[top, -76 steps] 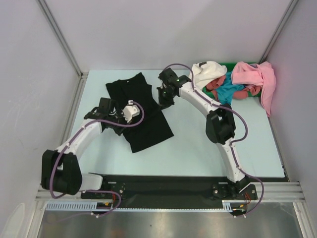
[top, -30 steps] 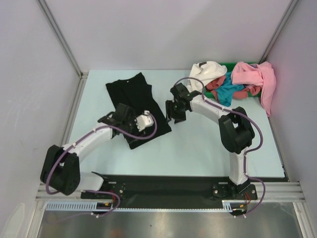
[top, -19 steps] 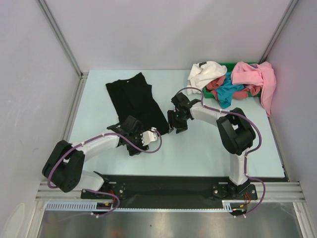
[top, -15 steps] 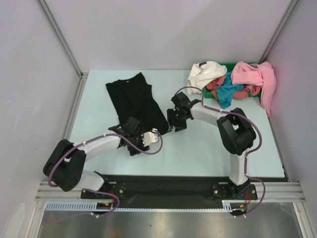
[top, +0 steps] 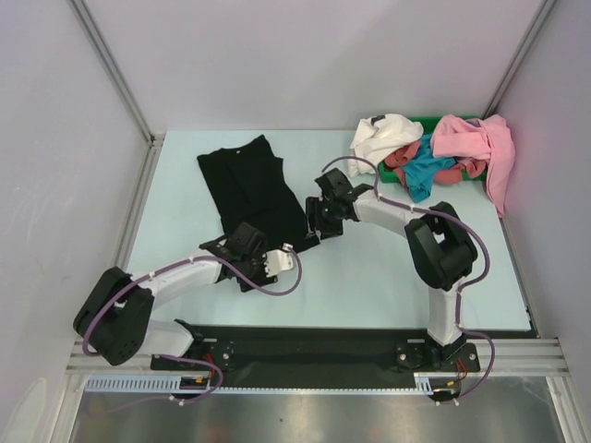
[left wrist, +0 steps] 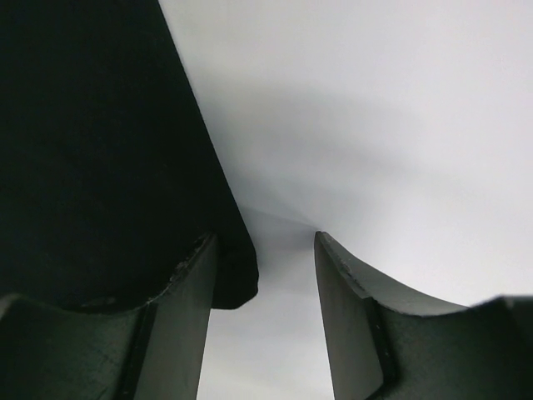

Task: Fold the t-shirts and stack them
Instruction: Fold the tshirt

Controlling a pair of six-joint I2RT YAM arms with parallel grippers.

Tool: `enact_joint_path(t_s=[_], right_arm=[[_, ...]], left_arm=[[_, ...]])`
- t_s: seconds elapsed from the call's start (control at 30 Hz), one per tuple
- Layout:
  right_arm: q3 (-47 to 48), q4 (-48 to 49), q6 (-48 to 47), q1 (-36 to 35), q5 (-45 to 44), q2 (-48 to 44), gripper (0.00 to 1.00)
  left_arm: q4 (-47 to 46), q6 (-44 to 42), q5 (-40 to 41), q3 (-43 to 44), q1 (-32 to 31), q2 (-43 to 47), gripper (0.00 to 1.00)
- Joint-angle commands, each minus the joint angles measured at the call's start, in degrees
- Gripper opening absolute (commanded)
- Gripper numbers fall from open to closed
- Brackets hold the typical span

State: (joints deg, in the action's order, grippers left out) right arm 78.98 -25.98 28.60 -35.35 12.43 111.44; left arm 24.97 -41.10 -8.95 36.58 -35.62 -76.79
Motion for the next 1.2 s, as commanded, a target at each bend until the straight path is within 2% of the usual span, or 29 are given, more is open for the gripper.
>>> enact_joint_path(t_s=[0.0,0.2,0.37,0.47,0.57,0.6,0.67,0.7,0.83,1.0,1.07,1.17], right_arm=[[0.83,-1.09,0.14,-0.33,-0.65,2.29,0.59],[-3.21,-1.62,0.05,0.20,-0.91,2.82,0.54],[-4.27,-1.18,0.40,0.98,-2.14,3.52,0.40],[-4.27,-1.18,0.58,1.43,-2.58,3.52,0.29],[-4.19,-1.09,0.58,1.60,-2.76,3.26,0.17],[-4.19,-1.01,0.58,1.60,-2.58,3.17,0.13],[-4.19,-1.01,0.67,1.52,-2.23,2.65,0.02],[-4.45,-1.09,0.75,1.52,-2.23,2.38,0.00],[-6.28,-2.76,0.67,1.25,-1.53,-0.34,0.00],[-12.08,-8.73,0.40,-1.55,-3.81,-11.14,0.00],[-15.94,-10.31,1.89,-4.19,-3.64,-14.83,0.00],[-18.67,-15.04,4.26,-7.87,-5.47,-21.07,0.00]], left_arm=[[3.24,-1.52,0.95,-1.51,-0.33,2.35,0.55],[3.42,-2.14,2.01,-4.14,-0.33,3.23,0.54],[1.22,-2.14,3.15,-5.02,-0.33,2.79,0.46],[-0.27,-2.23,4.20,-5.02,-0.33,1.65,0.37],[-1.33,-1.96,4.47,-4.76,-0.33,0.51,0.23],[-1.68,-1.88,4.29,-4.76,-0.33,0.24,0.12],[-1.68,-1.26,4.29,-4.41,-0.33,-0.02,0.01],[-1.33,-0.65,4.03,-4.41,-0.42,0.06,0.00],[2.97,0.76,2.46,-2.83,-0.33,3.13,0.00],[14.72,0.06,-2.38,-1.34,-0.33,14.46,0.00],[18.60,-1.60,-6.40,-1.07,-0.42,17.98,0.01],[24.58,-4.24,-8.09,-1.77,-0.33,24.92,0.00]])
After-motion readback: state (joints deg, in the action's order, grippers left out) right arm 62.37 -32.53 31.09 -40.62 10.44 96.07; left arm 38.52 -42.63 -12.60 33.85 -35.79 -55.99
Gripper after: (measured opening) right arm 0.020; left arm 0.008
